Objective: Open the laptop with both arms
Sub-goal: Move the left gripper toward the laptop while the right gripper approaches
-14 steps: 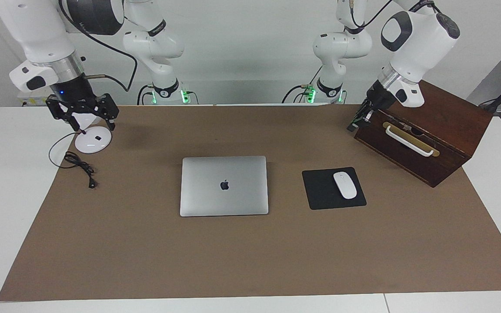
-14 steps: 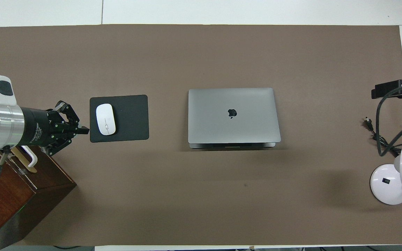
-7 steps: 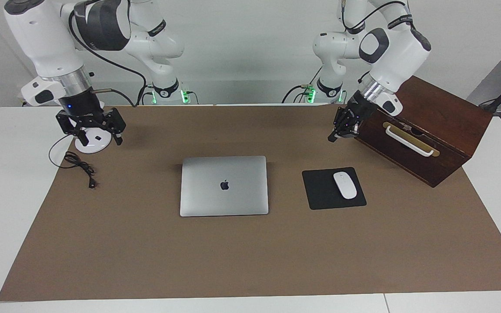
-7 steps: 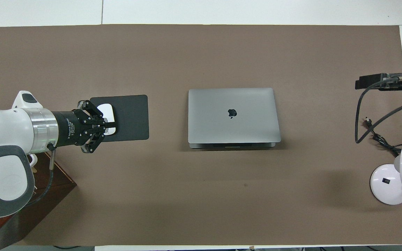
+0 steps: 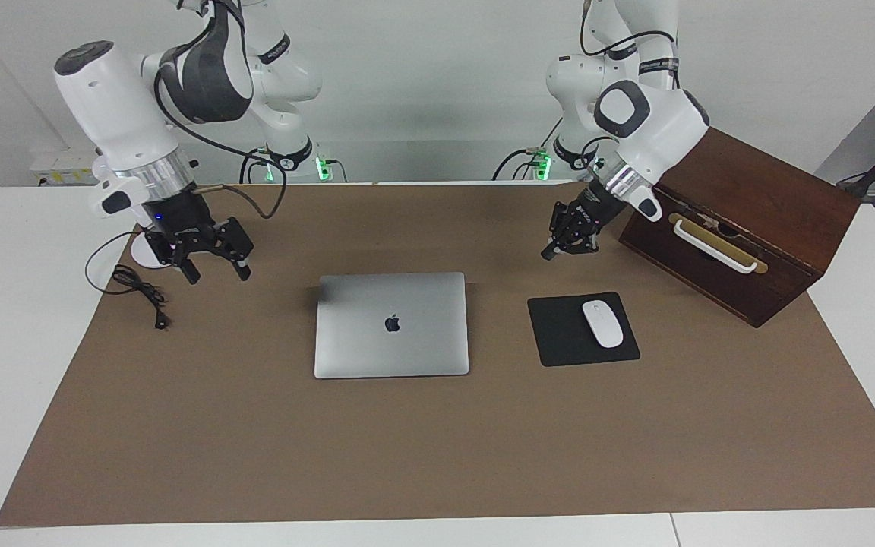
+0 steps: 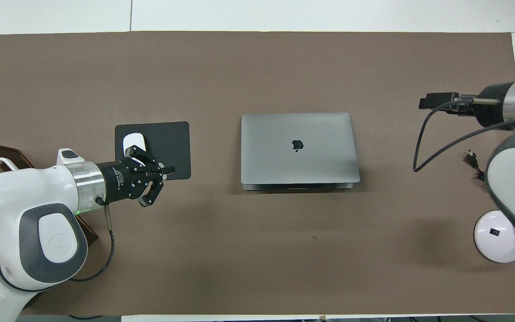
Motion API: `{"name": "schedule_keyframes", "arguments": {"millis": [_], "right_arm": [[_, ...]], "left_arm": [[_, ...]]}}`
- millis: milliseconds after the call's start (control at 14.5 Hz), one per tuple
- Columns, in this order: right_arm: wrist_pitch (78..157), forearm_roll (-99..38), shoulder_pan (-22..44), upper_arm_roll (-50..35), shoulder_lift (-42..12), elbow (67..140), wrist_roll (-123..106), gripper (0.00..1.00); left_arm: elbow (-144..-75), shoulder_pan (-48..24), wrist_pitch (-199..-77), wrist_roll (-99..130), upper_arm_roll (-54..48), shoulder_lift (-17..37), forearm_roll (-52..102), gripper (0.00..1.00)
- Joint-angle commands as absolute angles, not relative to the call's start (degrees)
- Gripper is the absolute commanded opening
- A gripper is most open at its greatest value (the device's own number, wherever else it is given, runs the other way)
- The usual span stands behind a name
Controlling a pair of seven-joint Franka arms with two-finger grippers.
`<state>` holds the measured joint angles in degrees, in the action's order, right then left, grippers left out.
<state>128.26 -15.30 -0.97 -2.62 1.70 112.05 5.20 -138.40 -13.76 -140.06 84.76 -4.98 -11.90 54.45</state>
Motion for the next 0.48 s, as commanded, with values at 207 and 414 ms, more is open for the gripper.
{"name": "schedule_keyframes", "arguments": {"millis": [207,414], "right_arm": [[147.35,-30.9,6.58,-2.81,2.29,122.32,10.37,1.0],[156.86,-39.95,12.02,-2.81,1.93,125.94,10.37,1.0]], "left_arm": [[-141.42,-24.24,-154.49,83.77,-4.31,-6.16,73.87,0.0],[-141.5,-25.75,-155.65,68.17,-4.31,-3.88,88.9,0.0]]}}
